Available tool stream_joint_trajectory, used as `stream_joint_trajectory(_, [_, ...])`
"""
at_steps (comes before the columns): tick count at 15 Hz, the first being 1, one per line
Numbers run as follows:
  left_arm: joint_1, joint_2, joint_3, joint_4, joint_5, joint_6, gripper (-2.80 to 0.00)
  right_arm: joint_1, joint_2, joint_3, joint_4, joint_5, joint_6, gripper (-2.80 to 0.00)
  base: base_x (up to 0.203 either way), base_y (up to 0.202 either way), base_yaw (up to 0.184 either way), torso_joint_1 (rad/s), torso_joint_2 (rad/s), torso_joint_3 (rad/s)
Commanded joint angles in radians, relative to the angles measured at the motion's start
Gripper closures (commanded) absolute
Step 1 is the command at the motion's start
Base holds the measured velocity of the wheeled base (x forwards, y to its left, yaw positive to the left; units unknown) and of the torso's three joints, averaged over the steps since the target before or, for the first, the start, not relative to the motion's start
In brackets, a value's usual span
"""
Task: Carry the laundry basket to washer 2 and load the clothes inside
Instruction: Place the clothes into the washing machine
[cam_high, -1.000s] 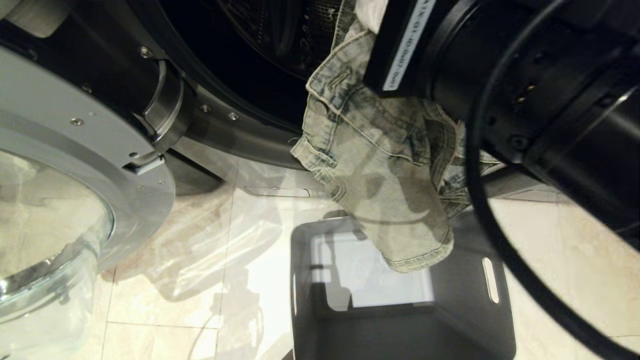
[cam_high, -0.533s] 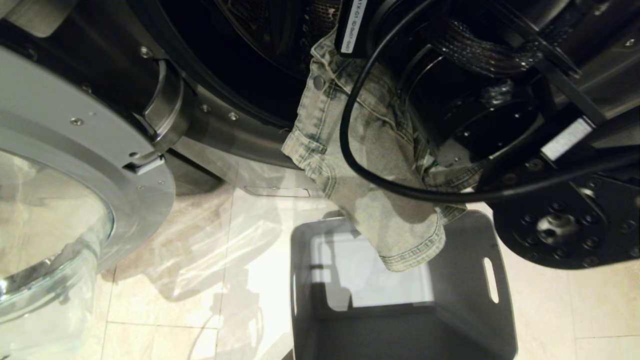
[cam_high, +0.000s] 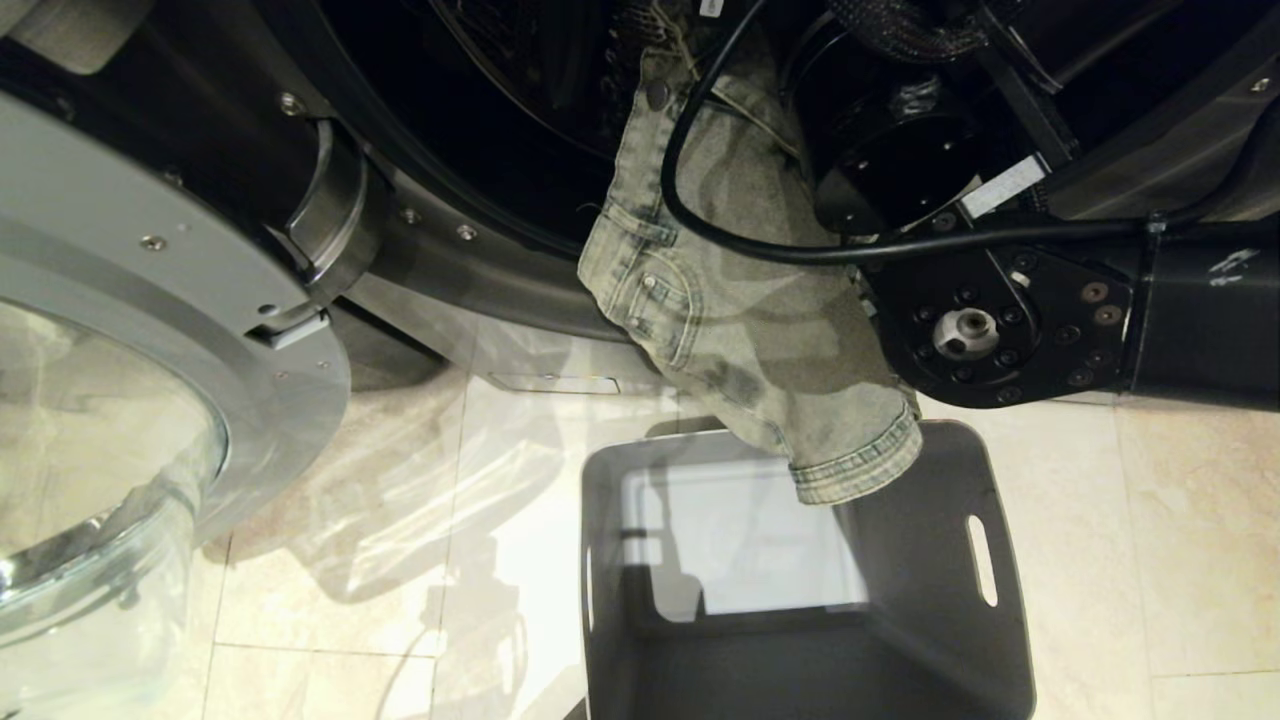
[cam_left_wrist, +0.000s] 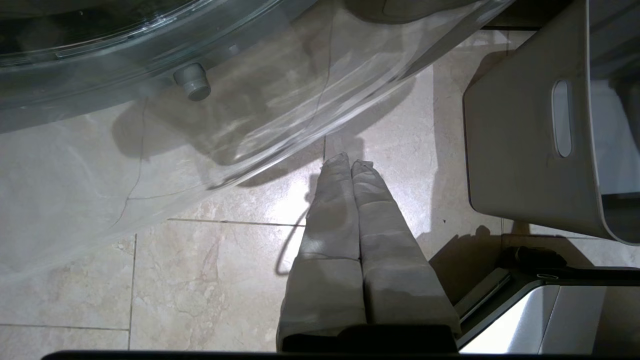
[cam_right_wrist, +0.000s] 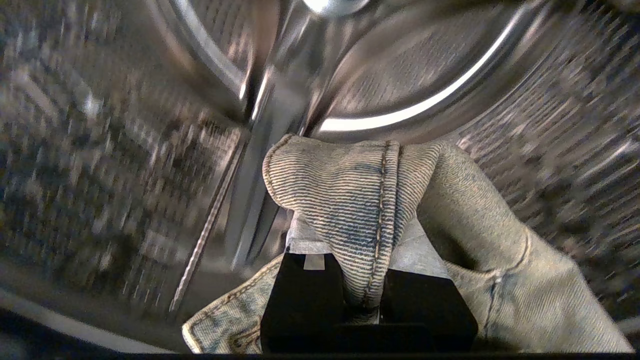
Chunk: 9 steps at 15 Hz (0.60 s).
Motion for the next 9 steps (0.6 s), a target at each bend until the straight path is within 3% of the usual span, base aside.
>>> stream_joint_trajectory(1, [0.000,0.001,0.000,0.000,0.000,0.000,0.00,0.000,-0.028,-0.004,-0.021,-0.002,-0.015,0.00,0.000,0.000,0.000,0.000,0.00,0.000])
stream_joint_trajectory(9, [0.000,0.001,0.000,0.000,0.000,0.000,0.00,0.009,-0.121,-0.005,-0.049,0.018,-0.074,0.00,0.000,0.000,0.000,0.000,0.00,0.000])
